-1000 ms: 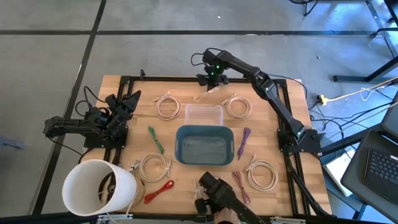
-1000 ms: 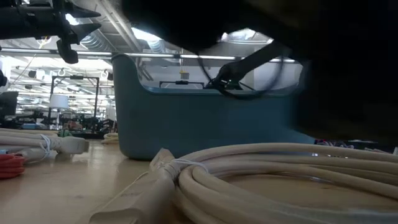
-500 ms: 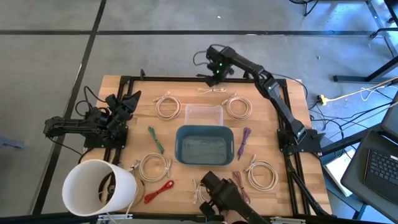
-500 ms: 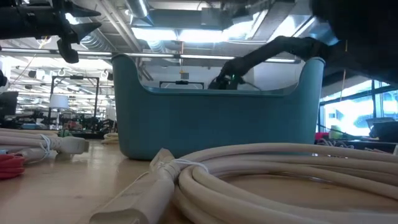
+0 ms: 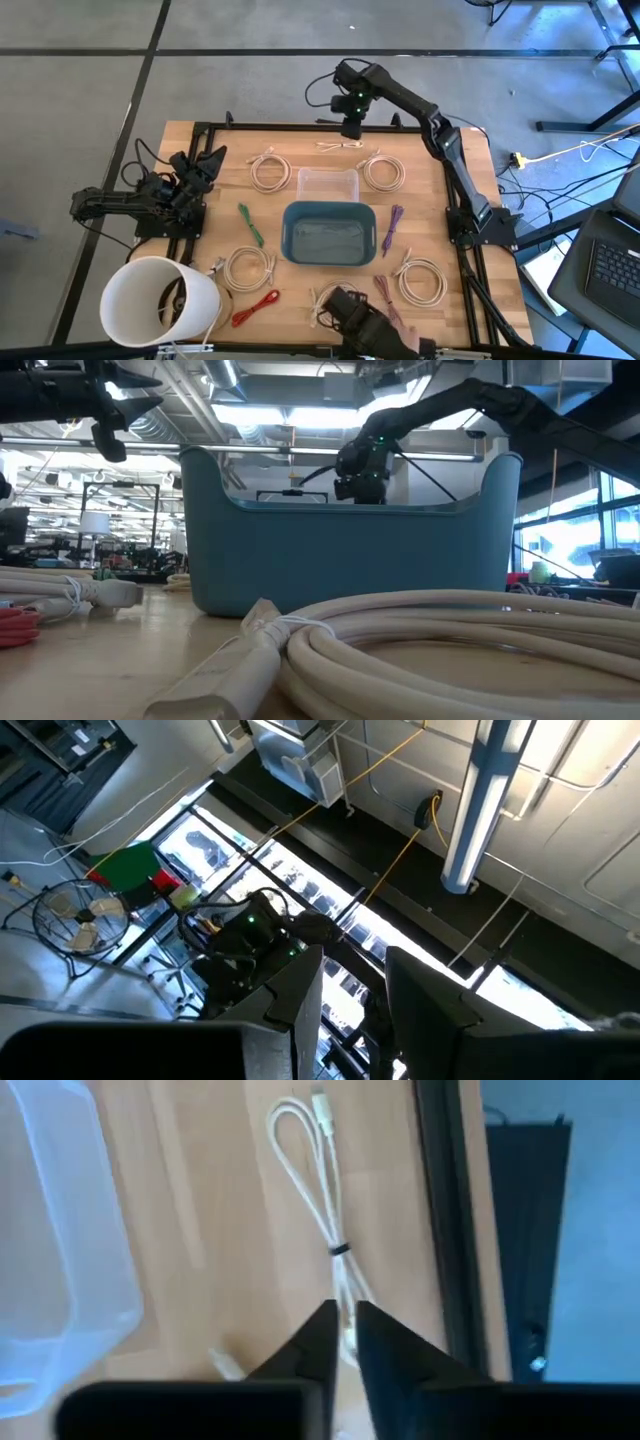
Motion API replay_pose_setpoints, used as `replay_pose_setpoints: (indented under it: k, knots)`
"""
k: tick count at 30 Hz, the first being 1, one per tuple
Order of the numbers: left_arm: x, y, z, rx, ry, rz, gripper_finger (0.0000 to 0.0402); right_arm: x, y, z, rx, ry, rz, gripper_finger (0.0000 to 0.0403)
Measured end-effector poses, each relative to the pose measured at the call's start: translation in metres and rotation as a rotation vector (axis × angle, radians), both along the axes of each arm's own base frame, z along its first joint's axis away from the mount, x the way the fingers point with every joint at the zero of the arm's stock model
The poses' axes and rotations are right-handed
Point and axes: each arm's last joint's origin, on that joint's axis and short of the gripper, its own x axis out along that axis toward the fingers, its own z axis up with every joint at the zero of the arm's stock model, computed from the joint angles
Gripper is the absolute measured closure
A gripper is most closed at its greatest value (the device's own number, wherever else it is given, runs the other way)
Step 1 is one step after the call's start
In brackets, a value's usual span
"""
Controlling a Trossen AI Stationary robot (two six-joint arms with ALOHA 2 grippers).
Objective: Pick & Place USB Port
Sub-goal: Put the white charger cable into the transparent bin
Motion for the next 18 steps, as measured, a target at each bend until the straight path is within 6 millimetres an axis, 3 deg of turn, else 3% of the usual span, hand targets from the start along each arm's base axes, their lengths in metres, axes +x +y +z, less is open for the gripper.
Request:
replay_pose_setpoints:
  k: [11, 15, 18]
  knots:
    - [0.0, 0.0, 0.0, 0.016, 0.01, -0.002, 0.0297, 0.034, 0.022, 0.003, -0.261, 0.005, 0.136, 0.0184]
    - [0.0, 0.0, 0.0, 0.021, 0.01, -0.009, 0.0297, 0.038, 0.029, -0.005, -0.239, 0.027, 0.113, 0.0172]
    - [0.0, 0.0, 0.0, 0.021, 0.01, -0.009, 0.0297, 0.036, 0.031, -0.023, -0.189, 0.088, 0.1, 0.0182]
